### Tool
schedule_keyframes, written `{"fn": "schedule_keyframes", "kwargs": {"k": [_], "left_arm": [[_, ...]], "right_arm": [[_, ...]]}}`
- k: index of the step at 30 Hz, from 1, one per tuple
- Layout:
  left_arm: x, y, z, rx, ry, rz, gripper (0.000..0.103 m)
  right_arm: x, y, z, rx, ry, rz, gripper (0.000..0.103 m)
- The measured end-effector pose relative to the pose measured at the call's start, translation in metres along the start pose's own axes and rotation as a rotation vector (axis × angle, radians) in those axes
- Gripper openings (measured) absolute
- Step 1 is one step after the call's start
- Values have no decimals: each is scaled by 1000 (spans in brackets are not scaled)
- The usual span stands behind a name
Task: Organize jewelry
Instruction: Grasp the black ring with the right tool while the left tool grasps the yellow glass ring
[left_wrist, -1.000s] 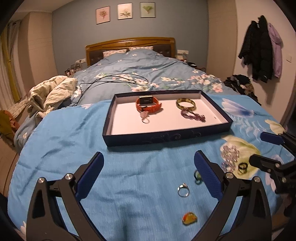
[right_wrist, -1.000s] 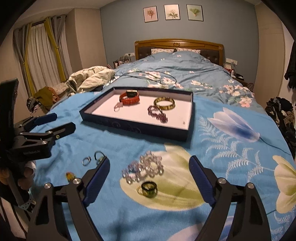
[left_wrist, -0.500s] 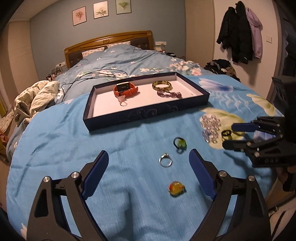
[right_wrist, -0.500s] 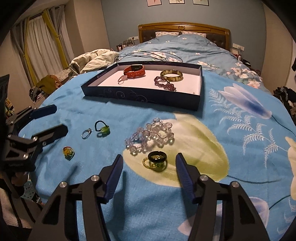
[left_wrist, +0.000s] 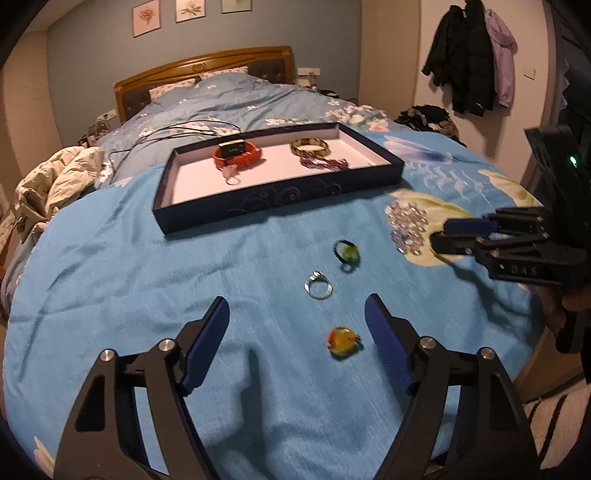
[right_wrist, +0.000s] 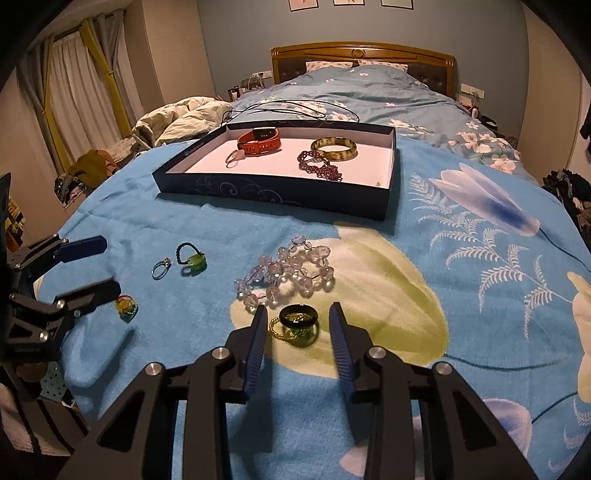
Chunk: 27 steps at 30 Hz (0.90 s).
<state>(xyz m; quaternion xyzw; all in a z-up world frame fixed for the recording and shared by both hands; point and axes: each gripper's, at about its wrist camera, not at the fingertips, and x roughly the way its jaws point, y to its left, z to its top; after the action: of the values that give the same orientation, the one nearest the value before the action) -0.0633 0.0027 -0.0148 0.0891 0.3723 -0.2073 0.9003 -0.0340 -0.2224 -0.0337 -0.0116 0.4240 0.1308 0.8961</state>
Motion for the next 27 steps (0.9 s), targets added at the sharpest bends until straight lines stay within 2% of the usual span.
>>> {"fn": "schedule_keyframes", "kwargs": {"k": [6, 11, 21, 24, 27], "left_arm": [[7, -6, -6, 17, 45, -38, 65], [15, -7, -7, 10, 77, -63, 53], [20, -8, -8, 21, 98, -94, 46], [21, -8, -9, 27, 99, -87, 39], [21, -8, -7, 19, 104, -87, 22]], "right_arm": [[3, 0, 1, -13, 9, -5, 20], [2, 3, 2, -22, 7, -4, 20], [-6, -1, 7, -7, -23, 19, 20], [-8, -1, 10, -5, -33, 28, 20], [-7, -2, 14, -2, -42, 39, 20]]}}
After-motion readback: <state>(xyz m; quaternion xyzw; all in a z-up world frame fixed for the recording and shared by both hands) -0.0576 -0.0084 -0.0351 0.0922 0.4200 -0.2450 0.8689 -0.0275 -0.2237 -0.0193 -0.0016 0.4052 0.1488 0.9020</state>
